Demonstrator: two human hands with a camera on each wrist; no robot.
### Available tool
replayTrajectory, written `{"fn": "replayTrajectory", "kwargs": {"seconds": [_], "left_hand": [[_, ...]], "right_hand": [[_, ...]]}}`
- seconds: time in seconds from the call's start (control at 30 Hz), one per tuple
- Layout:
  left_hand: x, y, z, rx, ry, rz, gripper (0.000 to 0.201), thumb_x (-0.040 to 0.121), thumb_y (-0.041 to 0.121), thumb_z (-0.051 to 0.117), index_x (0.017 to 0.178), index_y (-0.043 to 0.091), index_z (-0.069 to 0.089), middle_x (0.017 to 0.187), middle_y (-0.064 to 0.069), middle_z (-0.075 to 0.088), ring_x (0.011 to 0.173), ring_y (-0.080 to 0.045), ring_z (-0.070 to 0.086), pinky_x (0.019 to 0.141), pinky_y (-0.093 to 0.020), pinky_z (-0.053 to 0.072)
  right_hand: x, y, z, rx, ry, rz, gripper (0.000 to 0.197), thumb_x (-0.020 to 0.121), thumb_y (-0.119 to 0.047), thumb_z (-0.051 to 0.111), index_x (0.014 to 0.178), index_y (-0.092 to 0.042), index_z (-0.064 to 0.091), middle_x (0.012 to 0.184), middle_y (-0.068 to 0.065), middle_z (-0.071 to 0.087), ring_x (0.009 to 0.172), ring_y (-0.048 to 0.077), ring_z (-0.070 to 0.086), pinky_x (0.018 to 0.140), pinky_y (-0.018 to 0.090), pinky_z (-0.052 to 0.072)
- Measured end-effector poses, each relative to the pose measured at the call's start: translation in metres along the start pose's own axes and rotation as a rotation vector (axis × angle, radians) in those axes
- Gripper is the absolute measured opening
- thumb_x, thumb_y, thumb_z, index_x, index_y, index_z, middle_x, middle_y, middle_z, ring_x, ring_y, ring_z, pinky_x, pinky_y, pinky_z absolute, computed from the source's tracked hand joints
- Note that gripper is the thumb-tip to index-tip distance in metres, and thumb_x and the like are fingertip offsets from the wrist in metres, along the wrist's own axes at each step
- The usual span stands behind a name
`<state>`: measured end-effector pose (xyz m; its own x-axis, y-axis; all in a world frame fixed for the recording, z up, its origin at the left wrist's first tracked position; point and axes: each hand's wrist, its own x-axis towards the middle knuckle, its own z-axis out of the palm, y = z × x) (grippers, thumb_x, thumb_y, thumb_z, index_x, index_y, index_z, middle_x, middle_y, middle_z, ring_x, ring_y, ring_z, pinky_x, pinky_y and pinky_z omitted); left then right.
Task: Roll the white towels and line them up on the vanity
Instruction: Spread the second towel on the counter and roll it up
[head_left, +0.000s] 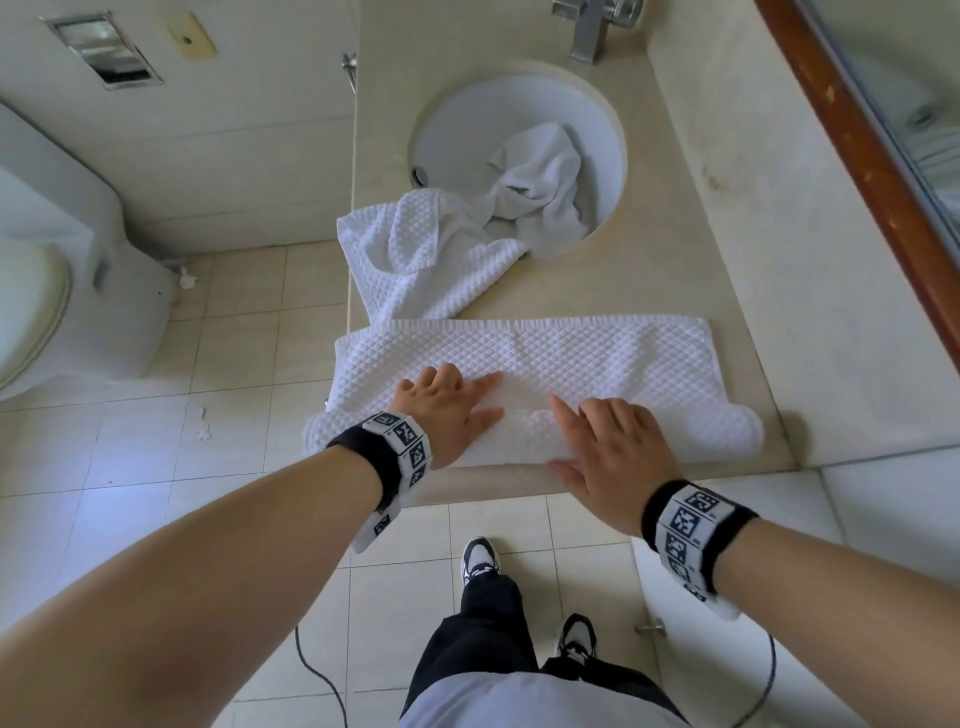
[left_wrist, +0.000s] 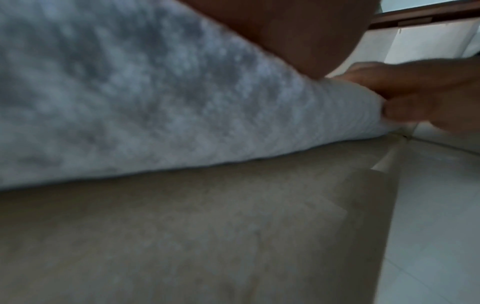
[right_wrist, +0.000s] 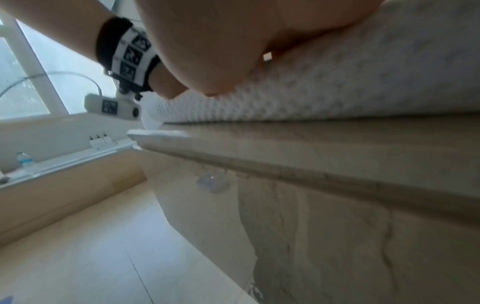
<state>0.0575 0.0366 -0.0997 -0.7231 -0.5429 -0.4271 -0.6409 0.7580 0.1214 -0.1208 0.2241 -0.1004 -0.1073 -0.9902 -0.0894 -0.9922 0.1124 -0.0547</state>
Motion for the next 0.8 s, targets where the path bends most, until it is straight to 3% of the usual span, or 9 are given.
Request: {"fn": "replayTrajectory", "kwargs": {"seconds": [0.13,0.23,0.43,0.6,0.8], "left_hand": [[-0.009,0.006,-0.003,-0.01,-0.013,-0.054,0.064,0.094,0.069,0.014,0.154,0.044,0.009,0.121,0.001,0.04,0.116,-0.022,0.042,0.1,-0.041,0.035],[-0.034,0.019,0.004,0.017,0.14,-0.063,0.069,0.094,0.069,0.022,0.155,0.04,0.008,0.129,0.0,0.038,0.118,-0.022,0.041,0.101,-0.04,0.035],[-0.064,0.03,0.04,0.092,0.353,-0.039,0.078,0.086,0.065,0.05,0.154,0.035,0.024,0.122,0.003,0.047,0.113,-0.025,0.047,0.105,-0.042,0.031],[-0.051,0.03,0.033,0.126,0.309,-0.094,0.074,0.091,0.068,0.036,0.155,0.037,0.016,0.125,0.006,0.048,0.114,-0.024,0.047,0.102,-0.04,0.033],[-0.042,0.023,0.027,0.134,0.279,-0.071,0.074,0.093,0.068,0.028,0.156,0.035,0.009,0.13,0.007,0.05,0.116,-0.024,0.048,0.099,-0.04,0.038]], "right_hand": [[0.007,0.0,0.0,-0.047,-0.059,0.034,0.087,0.092,-0.073,0.018,0.153,-0.012,0.031,0.107,0.003,0.051,0.092,0.024,0.046,0.085,0.041,0.04],[0.013,0.004,-0.002,-0.053,-0.087,0.034,0.088,0.091,-0.075,0.014,0.154,-0.015,0.029,0.108,0.001,0.052,0.094,0.023,0.047,0.086,0.04,0.042],[0.02,0.003,-0.004,-0.069,-0.078,0.04,0.082,0.087,-0.073,0.033,0.149,-0.019,0.036,0.108,0.003,0.055,0.096,0.025,0.051,0.084,0.041,0.043],[0.024,0.003,-0.002,-0.063,-0.067,0.049,0.083,0.087,-0.075,0.031,0.15,-0.021,0.033,0.111,0.005,0.055,0.1,0.027,0.052,0.084,0.042,0.044],[0.028,0.005,-0.007,-0.021,-0.13,0.055,0.083,0.09,-0.075,0.023,0.154,-0.022,0.02,0.128,0.007,0.052,0.117,0.027,0.048,0.096,0.042,0.042]]}}
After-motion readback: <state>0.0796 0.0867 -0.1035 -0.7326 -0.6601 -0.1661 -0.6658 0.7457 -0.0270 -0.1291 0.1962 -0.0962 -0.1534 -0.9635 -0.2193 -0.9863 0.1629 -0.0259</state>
